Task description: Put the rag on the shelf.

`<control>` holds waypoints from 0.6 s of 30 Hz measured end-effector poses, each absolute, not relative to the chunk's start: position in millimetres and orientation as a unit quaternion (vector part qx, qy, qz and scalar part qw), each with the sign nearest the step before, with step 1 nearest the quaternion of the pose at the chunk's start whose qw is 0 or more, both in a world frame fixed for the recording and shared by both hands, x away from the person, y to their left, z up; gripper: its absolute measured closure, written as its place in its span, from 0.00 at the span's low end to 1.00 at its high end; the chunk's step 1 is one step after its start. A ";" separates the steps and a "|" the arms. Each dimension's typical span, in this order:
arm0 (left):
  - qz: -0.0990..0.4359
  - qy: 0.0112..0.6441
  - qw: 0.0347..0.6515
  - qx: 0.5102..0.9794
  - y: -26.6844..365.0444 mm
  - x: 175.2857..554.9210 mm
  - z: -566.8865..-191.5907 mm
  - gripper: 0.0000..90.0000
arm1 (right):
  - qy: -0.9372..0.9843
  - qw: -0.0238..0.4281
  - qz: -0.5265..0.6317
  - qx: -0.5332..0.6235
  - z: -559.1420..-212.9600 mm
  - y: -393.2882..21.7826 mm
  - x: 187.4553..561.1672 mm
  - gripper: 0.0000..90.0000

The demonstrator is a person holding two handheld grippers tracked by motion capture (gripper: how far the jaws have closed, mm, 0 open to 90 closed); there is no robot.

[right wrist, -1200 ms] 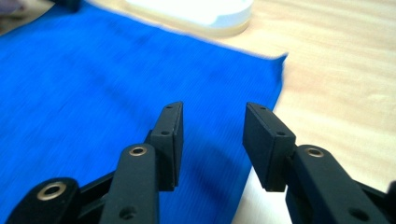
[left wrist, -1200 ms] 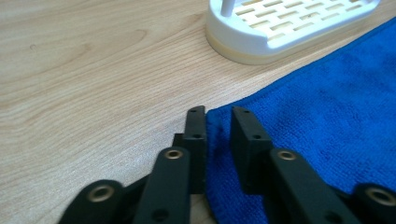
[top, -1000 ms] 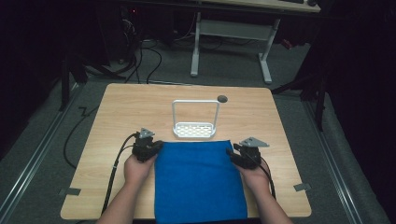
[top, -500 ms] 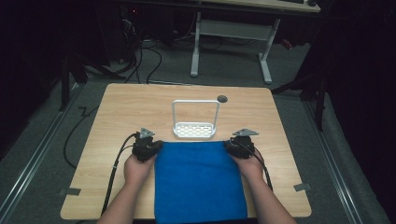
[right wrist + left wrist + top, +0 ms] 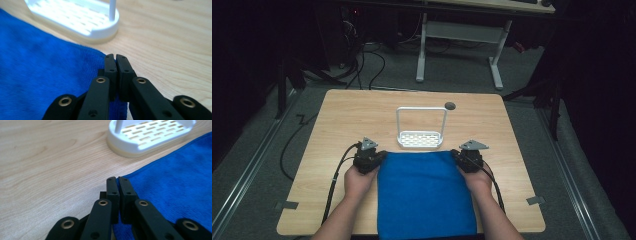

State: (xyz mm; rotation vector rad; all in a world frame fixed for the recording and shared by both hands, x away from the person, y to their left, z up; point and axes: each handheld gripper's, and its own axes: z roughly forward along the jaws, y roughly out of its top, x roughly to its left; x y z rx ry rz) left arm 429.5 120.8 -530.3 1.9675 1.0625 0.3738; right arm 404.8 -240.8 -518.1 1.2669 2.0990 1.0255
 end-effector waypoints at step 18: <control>0.227 0.379 0.516 0.734 127.3 381.9 -480.4 0.98 | 0.713 0.298 0.470 0.427 -476.0 -250.2 355.0 0.98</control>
